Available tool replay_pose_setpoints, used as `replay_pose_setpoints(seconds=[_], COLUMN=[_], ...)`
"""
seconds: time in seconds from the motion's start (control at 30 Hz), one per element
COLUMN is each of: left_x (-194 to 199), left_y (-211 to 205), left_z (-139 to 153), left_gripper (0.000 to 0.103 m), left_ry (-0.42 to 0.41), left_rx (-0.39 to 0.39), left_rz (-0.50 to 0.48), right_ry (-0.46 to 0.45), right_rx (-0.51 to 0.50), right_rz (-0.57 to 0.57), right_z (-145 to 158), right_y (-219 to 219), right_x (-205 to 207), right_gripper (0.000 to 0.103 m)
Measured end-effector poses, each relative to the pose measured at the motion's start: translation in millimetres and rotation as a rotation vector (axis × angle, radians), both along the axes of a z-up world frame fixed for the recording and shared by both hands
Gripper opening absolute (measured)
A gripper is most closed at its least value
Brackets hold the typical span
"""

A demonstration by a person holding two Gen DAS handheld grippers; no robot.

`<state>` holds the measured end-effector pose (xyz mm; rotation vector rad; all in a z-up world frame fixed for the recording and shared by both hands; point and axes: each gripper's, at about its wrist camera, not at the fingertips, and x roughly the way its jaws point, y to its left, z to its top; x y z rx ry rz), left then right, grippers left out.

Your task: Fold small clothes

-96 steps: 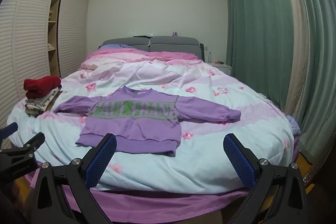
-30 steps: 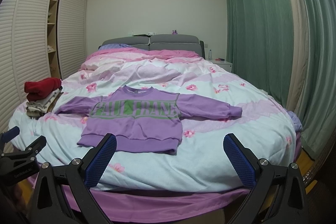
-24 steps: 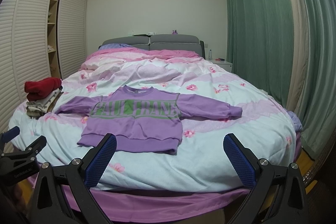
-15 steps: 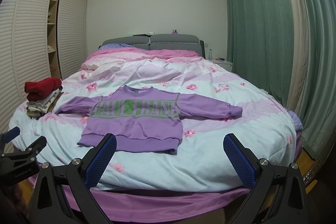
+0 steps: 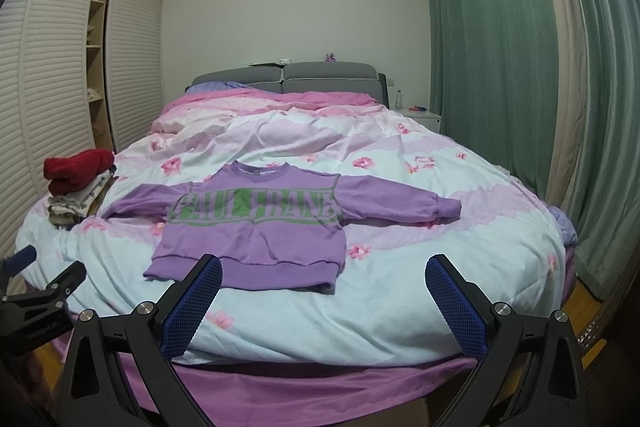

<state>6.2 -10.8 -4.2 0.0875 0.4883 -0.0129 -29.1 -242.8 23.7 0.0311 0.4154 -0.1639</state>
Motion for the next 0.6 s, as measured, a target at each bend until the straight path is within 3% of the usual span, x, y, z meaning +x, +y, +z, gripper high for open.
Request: replay_pose_setpoints(seconds=[0.3, 0.6], left_x=[54, 130], left_y=[-46, -132], left_z=[16, 36], left_gripper=[0.103, 0.103], left_ry=[-0.004, -0.041], left_rx=[0.024, 0.010], left_rz=[-0.065, -0.168], right_ry=[0.003, 0.000], right_rx=[0.055, 0.151], right_rz=[-0.070, -0.214], right_z=[0, 10], right_y=[-35, -128], right_x=[32, 90], right_gripper=[0.103, 0.103])
